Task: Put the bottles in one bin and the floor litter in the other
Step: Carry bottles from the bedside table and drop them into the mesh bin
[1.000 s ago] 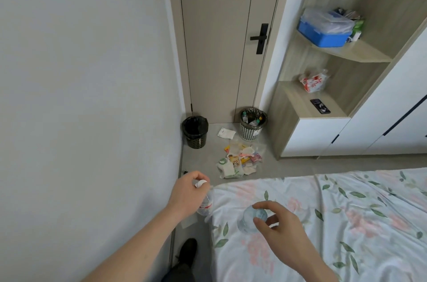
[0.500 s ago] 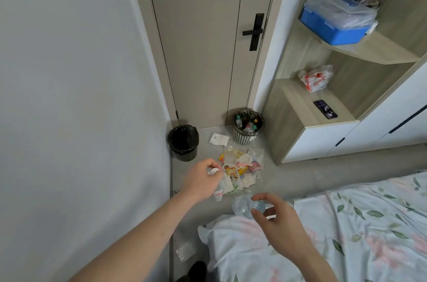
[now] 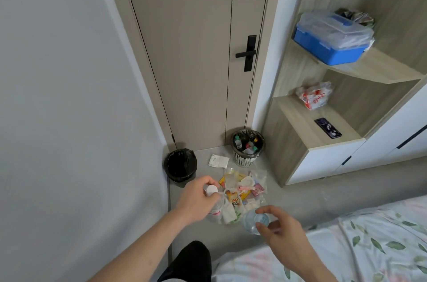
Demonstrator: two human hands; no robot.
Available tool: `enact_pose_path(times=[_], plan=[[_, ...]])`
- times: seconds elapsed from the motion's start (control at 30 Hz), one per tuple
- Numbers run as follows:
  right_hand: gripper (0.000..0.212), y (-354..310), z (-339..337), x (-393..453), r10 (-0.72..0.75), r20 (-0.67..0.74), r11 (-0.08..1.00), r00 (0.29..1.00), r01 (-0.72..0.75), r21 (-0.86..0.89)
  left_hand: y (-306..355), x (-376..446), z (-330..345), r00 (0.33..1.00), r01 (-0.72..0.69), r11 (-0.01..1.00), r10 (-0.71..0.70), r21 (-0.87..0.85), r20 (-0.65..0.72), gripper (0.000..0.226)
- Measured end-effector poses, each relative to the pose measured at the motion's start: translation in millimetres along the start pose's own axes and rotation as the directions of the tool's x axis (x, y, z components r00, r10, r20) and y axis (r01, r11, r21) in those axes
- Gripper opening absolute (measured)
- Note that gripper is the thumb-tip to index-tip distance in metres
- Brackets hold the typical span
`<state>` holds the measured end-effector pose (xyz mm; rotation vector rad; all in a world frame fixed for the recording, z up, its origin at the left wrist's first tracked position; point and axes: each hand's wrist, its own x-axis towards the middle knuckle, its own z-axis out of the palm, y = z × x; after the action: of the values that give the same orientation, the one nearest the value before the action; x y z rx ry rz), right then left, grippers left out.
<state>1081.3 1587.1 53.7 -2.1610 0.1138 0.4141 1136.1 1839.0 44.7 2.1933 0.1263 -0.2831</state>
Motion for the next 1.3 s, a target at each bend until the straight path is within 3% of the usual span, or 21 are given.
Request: enact_pose_path(times=[0.17, 0.47, 0.67, 1.03, 1.3], plan=[[0.019, -14, -1, 65, 0.030, -0.029, 0.999, 0.999, -0.029, 0.019, -3, 77, -22, 1.000, -0.026, 0.999, 0.025, 0.038, 0.009, 0.015], [0.016, -57, 14, 240, 0.138, -0.121, 0.990, 0.983, -0.135, 0.034, -10, 275, -65, 0.970, -0.111, 0.988, 0.084, 0.110, 0.229, 0.016], [0.015, -113, -1, 336, 0.165, -0.156, 0.985, 0.974, -0.171, -0.022, -2, 373, -108, 0.965, -0.151, 0.985, 0.128, 0.086, 0.230, 0.015], [0.017, -115, -42, 352, 0.188, -0.221, 0.981, 0.957, -0.196, -0.012, 10, 421, -112, 0.949, -0.188, 0.976, 0.150, 0.114, 0.276, 0.016], [0.017, -103, -48, 384, 0.213, -0.190, 0.977, 0.959, -0.212, 0.025, 18, 447, -88, 0.936, -0.230, 0.966, 0.187, 0.117, 0.299, 0.015]])
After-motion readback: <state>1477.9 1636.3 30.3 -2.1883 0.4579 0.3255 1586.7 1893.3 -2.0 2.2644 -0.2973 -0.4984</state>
